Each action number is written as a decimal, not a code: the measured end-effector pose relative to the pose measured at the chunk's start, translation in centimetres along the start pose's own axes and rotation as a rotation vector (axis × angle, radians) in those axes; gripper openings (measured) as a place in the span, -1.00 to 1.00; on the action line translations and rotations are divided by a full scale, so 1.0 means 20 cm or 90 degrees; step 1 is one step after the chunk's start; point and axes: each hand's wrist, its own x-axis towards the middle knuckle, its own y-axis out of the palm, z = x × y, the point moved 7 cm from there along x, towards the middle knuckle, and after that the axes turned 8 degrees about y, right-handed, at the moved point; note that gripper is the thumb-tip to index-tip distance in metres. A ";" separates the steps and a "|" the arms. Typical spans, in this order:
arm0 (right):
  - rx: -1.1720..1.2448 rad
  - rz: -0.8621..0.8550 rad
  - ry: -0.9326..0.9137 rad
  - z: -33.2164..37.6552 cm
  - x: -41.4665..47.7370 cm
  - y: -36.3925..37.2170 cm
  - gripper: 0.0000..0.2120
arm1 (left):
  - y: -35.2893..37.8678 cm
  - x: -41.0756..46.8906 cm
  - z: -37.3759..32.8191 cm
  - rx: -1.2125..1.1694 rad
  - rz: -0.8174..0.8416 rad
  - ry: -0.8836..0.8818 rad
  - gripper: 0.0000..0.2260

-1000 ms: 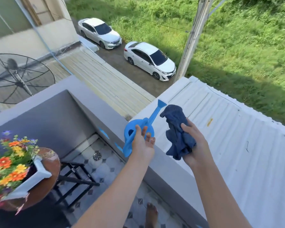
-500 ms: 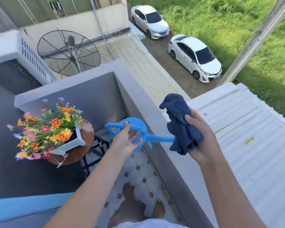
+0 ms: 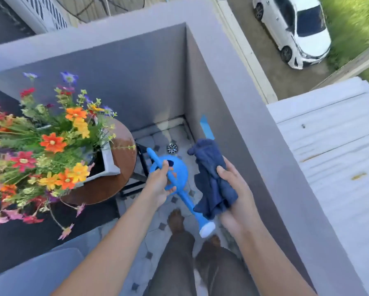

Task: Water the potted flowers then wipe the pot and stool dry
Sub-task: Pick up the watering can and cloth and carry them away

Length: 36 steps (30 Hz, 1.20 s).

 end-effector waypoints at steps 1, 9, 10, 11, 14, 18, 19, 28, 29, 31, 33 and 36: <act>-0.004 -0.014 0.014 -0.08 0.16 -0.04 -0.54 | -0.02 0.14 0.06 0.004 -0.004 -0.003 -0.70; -0.018 -0.041 0.061 -0.59 1.44 -0.58 -0.52 | -0.01 1.34 0.45 0.092 -0.047 0.126 -0.88; -0.019 -0.034 0.064 -0.64 1.58 -0.65 -0.52 | 0.00 1.49 0.50 0.092 -0.045 0.137 -0.88; -0.019 -0.027 0.065 -0.67 1.71 -0.73 -0.52 | 0.01 1.62 0.54 0.094 -0.043 0.144 -0.88; -0.054 -0.005 0.083 -0.73 2.04 -0.89 -0.55 | 0.00 1.94 0.64 0.105 -0.055 0.171 -0.84; -0.097 0.015 0.100 -0.77 2.37 -0.99 -0.67 | 0.02 2.32 0.69 0.096 -0.057 0.191 -0.78; -0.090 0.026 0.106 -0.78 2.42 -0.99 -0.71 | 0.04 2.38 0.68 0.091 -0.055 0.193 -0.76; -0.020 -0.021 0.077 -0.80 2.95 -0.99 -0.64 | 0.05 2.87 0.57 0.085 -0.069 0.225 -0.76; -0.042 -0.023 0.071 -0.80 2.99 -0.98 -0.58 | 0.05 2.89 0.54 0.080 -0.070 0.228 -0.78; -0.071 -0.020 0.065 -0.79 3.06 -0.96 -0.55 | 0.03 2.92 0.51 0.087 -0.069 0.207 -0.72; -0.055 -0.024 0.032 -0.77 3.10 -0.93 -0.56 | 0.01 2.88 0.49 0.120 -0.092 0.186 -0.46; -0.049 -0.002 -0.010 -0.74 3.12 -0.85 -0.55 | 0.03 2.76 0.40 0.159 -0.117 0.226 -0.30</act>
